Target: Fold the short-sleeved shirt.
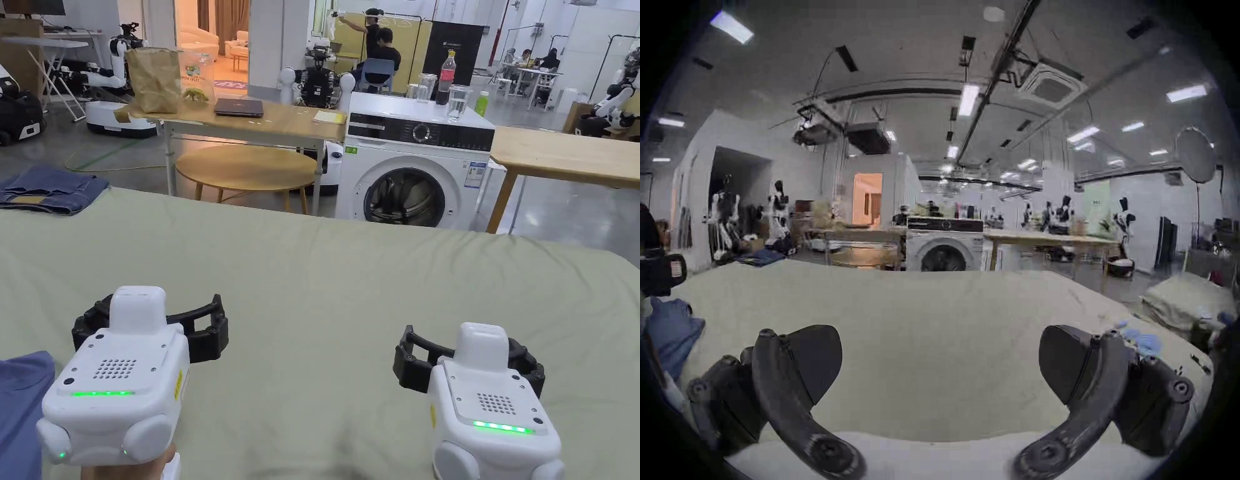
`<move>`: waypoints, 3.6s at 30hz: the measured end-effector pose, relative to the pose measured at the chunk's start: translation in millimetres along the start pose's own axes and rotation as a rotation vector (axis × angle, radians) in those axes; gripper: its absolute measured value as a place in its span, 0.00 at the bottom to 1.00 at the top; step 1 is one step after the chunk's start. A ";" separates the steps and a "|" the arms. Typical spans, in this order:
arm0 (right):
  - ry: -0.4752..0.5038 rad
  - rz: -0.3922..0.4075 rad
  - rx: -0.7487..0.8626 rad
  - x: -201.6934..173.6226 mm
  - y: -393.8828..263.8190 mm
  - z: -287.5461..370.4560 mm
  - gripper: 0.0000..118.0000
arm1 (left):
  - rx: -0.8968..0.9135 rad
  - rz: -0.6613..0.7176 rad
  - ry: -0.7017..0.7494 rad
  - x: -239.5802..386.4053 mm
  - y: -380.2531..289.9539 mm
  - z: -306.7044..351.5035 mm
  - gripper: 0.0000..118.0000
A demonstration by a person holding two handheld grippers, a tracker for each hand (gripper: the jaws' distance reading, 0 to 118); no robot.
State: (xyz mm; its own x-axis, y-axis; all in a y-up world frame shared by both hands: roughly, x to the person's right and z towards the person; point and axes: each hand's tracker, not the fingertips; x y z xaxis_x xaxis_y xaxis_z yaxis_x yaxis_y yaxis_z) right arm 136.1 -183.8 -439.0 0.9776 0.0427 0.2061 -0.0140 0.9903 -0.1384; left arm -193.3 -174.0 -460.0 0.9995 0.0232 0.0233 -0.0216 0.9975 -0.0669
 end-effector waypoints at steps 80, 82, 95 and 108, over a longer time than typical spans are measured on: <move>0.369 0.140 -0.104 -179.8 -8.1 22.8 0.00 | -0.889 0.156 0.253 -254.1 -77.9 -76.3 0.65; 0.363 0.138 -0.109 -180.4 -6.9 26.1 0.00 | -0.860 0.111 0.273 -246.0 -81.6 -71.2 0.61; 0.366 0.136 -0.105 -166.1 -2.7 29.6 0.00 | -0.746 0.183 0.215 -254.7 -59.3 -45.5 0.00; 0.299 0.079 -0.072 -118.0 11.2 24.4 0.00 | -0.420 0.260 0.073 -229.3 73.0 3.9 0.00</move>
State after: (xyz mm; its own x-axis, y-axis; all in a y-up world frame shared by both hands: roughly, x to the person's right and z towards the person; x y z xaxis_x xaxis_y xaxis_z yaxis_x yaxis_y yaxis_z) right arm 15.5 -174.5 -441.2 0.9926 0.0677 -0.1003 -0.0879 0.9730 -0.2132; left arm -424.2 -106.2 -466.3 0.9619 0.2476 -0.1163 -0.2732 0.8461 -0.4577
